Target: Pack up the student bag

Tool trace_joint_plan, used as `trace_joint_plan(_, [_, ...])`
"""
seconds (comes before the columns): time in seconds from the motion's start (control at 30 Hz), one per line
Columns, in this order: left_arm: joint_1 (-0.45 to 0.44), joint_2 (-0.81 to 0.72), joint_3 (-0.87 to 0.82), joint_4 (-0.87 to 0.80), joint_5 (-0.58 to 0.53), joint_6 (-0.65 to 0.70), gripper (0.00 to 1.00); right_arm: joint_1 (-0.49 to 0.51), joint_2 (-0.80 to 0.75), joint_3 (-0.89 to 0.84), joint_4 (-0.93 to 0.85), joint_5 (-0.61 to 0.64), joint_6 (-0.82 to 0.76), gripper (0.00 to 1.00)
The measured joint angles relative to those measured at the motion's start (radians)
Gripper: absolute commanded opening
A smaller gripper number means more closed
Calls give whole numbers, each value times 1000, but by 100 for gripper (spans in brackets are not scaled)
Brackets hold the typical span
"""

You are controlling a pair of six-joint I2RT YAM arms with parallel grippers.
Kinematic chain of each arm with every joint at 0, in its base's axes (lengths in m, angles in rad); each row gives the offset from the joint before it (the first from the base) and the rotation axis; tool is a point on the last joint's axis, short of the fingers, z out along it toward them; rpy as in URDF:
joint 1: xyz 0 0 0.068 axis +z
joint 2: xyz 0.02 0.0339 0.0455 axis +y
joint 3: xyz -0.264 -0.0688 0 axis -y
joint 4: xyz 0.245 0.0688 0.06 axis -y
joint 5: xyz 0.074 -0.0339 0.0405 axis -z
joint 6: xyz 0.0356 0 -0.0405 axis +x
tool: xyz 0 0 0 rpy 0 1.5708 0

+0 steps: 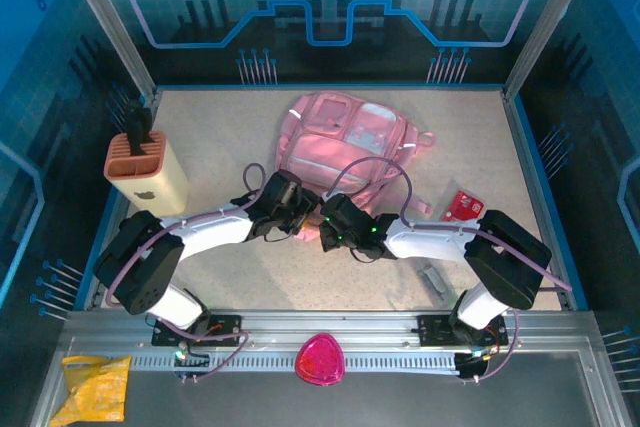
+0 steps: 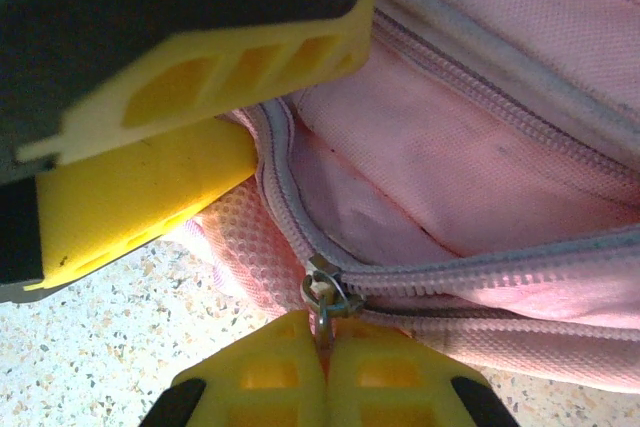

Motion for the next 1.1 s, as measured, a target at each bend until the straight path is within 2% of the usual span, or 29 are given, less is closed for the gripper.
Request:
trace_joint_plan(0.13, [-4,32,29,-22,-13,-16,47,0,10,0,-2,4,3,0])
trace_joint_plan(0.47, [-13,54,45,-77,-47,-8,8,5,14,2,-14,43,14,0])
trace_joint_plan(0.57, [-15,53,45,-75,-48,-4,0,4,0,2,-35,60,14,0])
trace_joint_plan(0.87, [-10,-1,43,-96,-60,41,0,-37,-96,-43,-106,102,9,0])
trace_joint_plan(1.1, [57,-110,26,-162,-85,124,0,-127,-165,-77,-133,99,-31,0])
